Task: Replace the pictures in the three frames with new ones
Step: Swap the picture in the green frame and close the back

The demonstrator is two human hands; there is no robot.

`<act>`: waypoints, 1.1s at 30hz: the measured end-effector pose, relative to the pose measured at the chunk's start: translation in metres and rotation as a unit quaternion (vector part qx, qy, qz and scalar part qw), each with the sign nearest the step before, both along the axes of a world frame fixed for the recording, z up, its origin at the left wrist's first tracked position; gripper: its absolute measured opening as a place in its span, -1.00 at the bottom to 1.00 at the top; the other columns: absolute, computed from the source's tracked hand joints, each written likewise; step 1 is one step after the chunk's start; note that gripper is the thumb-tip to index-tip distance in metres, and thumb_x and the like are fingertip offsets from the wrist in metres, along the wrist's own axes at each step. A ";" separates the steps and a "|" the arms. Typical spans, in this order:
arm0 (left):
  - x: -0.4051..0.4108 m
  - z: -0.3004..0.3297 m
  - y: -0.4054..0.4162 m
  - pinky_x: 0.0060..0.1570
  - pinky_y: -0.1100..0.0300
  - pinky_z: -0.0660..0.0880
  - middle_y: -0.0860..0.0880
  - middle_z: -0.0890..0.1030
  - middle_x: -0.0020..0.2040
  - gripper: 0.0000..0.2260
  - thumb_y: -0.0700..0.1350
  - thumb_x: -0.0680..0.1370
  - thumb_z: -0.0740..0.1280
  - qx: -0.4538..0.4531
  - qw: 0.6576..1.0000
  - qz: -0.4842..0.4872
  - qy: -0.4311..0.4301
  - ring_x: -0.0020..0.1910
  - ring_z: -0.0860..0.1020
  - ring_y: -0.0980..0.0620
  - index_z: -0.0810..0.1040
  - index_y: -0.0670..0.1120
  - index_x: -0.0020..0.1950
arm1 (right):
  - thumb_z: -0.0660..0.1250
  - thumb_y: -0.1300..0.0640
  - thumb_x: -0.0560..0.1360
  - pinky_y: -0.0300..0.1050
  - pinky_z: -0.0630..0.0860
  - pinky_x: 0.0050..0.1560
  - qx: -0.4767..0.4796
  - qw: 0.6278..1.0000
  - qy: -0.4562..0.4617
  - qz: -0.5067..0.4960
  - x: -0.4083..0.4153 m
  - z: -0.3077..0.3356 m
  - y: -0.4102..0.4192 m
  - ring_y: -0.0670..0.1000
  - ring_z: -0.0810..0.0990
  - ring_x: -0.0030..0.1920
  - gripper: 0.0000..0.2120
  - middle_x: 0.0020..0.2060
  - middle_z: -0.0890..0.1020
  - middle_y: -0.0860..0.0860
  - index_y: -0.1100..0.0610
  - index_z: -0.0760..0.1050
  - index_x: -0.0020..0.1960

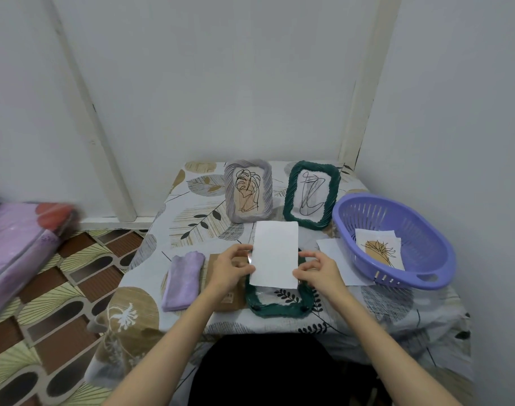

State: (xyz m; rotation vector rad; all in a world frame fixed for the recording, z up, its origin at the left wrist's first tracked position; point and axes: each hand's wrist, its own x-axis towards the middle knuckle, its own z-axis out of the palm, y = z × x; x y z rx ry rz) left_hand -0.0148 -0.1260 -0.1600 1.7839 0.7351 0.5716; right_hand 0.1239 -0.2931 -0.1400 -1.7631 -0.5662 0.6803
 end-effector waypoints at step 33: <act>-0.001 0.000 -0.008 -0.22 0.45 0.52 -0.01 0.52 -0.08 -0.50 -0.47 0.32 0.42 -0.056 0.997 -0.047 0.001 -0.28 0.47 0.08 0.50 -0.18 0.21 | 0.40 0.33 0.37 -0.22 0.42 -0.12 -0.030 0.996 -0.070 0.054 0.010 -0.008 0.004 -0.02 0.51 -0.21 -0.49 -0.17 0.59 0.11 0.03 0.37 0.23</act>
